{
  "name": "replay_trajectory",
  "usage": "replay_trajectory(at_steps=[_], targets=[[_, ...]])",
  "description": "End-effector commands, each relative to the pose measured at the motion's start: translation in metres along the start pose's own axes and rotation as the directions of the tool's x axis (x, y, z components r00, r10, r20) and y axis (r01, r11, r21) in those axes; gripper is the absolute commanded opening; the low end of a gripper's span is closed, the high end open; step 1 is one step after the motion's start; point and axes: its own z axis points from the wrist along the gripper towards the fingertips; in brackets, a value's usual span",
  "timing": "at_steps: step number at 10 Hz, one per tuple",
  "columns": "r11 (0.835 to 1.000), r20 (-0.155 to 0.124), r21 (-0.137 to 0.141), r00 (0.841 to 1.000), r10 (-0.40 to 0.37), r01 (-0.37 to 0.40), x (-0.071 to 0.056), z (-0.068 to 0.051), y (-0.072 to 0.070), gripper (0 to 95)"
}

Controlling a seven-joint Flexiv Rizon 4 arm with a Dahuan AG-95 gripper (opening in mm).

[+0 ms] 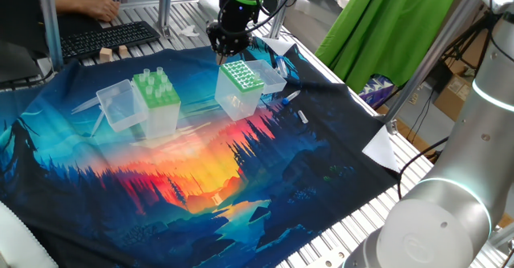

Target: Transfer all large pipette tips from one holder to another

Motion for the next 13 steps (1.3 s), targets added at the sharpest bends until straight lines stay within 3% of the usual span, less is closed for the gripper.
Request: replay_trajectory(at_steps=[1,7,10,13], targets=[[1.000,0.006,0.008,1.000,-0.023,0.023,0.001,0.001,0.000,0.0],[0.990,-0.006,0.011,0.990,-0.138,0.138,0.001,0.001,0.000,0.0],[0.996,-0.023,0.012,0.996,-0.091,0.091,0.001,0.001,0.000,0.0],[1.000,-0.020,-0.002,1.000,-0.018,0.018,0.000,0.023,0.028,0.0]])
